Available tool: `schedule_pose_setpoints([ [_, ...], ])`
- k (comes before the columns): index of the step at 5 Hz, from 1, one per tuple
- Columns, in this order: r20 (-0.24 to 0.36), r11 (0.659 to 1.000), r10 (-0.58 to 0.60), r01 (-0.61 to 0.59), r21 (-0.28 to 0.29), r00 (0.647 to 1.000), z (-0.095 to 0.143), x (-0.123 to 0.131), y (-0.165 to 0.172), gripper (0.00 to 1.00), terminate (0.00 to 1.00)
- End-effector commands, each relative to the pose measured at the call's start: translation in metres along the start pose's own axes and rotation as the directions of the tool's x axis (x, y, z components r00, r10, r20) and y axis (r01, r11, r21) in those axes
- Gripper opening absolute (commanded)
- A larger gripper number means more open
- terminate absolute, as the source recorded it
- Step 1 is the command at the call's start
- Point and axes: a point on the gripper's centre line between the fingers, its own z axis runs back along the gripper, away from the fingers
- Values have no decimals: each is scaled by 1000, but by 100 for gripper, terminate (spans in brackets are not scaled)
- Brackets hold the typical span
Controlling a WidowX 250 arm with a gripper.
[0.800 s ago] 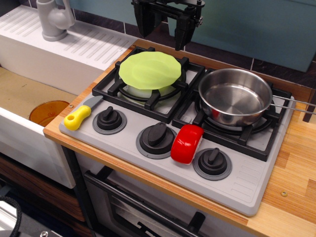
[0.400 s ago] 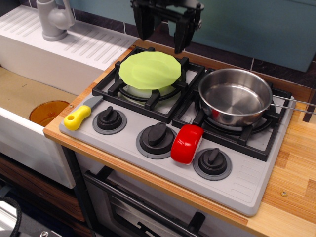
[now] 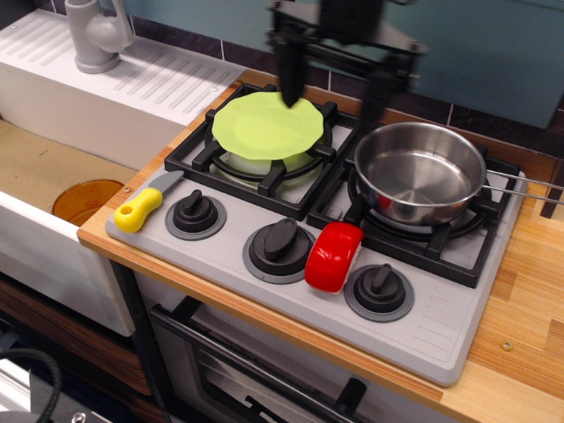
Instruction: End effector reaching salmon
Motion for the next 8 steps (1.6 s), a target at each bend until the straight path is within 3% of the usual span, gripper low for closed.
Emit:
schedule_pose_setpoints([
  [1,93,1000,13,-11,-26,996,-1,-29,-17,100,0],
  [3,160,1000,-9,9,-3,987,-24,-46,-18,100,0],
  [4,194,1000,-11,15,-17,981,-36,-47,-21,100,0],
  [8,212,997,36,-22,-70,977,-73,-44,-34,100,0],
])
